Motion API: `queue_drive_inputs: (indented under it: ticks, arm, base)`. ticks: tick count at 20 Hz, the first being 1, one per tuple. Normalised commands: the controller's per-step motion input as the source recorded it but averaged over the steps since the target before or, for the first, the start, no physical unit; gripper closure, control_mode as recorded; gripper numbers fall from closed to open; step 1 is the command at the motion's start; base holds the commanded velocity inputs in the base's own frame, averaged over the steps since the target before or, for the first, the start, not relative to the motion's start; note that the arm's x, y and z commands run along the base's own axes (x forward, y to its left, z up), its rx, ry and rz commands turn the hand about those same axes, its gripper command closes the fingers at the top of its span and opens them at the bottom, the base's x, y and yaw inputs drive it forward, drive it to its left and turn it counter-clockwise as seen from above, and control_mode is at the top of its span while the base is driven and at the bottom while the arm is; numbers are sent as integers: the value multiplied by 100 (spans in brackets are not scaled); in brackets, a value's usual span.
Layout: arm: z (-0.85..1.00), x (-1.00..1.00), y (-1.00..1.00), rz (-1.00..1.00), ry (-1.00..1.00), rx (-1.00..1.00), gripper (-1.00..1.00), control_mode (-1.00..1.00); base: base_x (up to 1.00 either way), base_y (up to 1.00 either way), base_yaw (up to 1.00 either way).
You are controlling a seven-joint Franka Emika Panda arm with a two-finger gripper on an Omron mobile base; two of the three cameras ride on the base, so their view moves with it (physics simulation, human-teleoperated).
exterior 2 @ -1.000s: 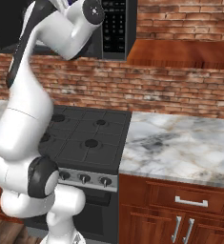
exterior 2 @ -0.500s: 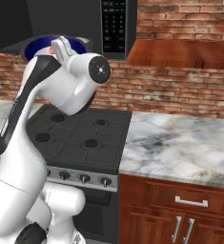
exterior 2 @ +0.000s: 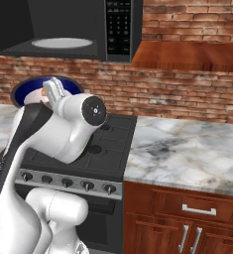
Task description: The microwave is finished heating the shrimp and garlic. Take the bowl containing the food and place it on the dining counter.
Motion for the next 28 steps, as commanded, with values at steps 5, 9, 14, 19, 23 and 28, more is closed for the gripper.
queue_drive_inputs:
  ticks: [5, 9, 14, 19, 23, 28]
  arm:
    - [0, 0, 0, 0, 0, 0, 100, -100]
    - [0, 0, 0, 0, 0, 0, 100, -100]
    - [0, 0, 0, 0, 0, 0, 100, -100]
    - [-5, -8, -9, 0, 0, 0, 100, -100]
    - [0, 0, 0, 0, 0, 0, 100, 100]
    - [0, 0, 0, 0, 0, 0, 100, 100]
  base:
    - [0, 0, 0]
    - [0, 0, 0]
    - [0, 0, 0]
    - [0, 0, 0]
    - [-29, -52, 4]
    - [-42, -61, 31]
